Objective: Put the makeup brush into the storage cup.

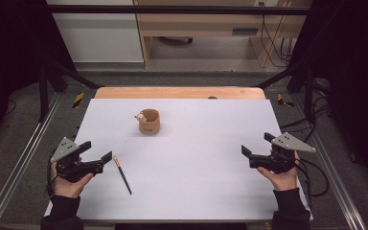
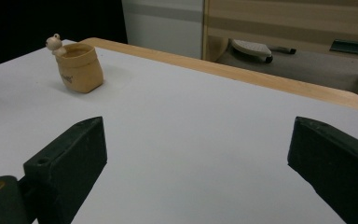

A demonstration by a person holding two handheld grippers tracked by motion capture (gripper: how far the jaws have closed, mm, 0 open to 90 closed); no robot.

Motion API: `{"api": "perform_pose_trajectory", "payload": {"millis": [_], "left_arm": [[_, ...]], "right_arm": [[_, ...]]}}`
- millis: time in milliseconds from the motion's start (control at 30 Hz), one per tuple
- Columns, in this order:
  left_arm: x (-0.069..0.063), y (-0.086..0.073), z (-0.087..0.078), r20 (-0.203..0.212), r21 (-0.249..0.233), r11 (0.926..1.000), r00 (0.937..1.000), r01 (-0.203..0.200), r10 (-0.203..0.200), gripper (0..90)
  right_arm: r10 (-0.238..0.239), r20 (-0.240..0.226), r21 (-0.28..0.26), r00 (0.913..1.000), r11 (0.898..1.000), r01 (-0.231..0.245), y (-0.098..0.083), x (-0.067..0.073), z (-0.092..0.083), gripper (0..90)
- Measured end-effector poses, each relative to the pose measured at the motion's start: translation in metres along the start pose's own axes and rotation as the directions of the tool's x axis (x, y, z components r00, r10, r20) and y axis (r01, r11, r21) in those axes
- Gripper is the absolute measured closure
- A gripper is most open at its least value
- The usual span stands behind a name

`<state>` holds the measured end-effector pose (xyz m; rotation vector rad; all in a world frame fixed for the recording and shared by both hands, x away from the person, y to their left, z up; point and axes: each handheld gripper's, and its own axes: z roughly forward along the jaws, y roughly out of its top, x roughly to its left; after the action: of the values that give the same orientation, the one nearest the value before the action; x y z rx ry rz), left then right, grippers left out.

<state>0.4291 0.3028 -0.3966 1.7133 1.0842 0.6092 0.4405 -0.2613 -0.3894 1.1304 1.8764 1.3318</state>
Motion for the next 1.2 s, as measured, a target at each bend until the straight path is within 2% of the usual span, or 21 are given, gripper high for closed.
{"api": "perform_pose_trajectory", "payload": {"millis": [167,733,867,933,1200], "left_arm": [[-0.005,0.000,0.002,-0.012,0.006,1.0000,0.9999,-0.003,0.003,9.3],[-0.018,-0.012,0.014,-0.054,0.090,0.9959,0.9985,-0.009,0.014,13.6],[-0.022,-0.016,0.017,-0.068,0.125,0.9922,0.9976,-0.002,0.010,15.8],[-0.024,-0.021,0.019,-0.079,0.159,0.9872,0.9968,0.000,0.013,17.1],[-0.029,-0.037,0.026,-0.096,0.236,0.9718,0.9950,-0.005,0.029,24.1]], "right_arm": [[-0.001,0.004,0.014,1.0000,1.000,0.001,-0.002,0.000,0.001,4.7],[-0.016,0.010,0.049,0.9998,0.999,0.015,-0.004,0.004,0.002,5.2],[-0.017,0.009,0.056,0.9998,0.998,0.016,-0.004,0.005,0.002,5.1],[-0.016,0.009,0.058,0.9998,0.998,0.016,-0.004,0.005,0.002,5.2],[-0.024,0.004,0.067,0.9997,0.997,0.023,-0.005,0.007,0.003,5.2]]}}
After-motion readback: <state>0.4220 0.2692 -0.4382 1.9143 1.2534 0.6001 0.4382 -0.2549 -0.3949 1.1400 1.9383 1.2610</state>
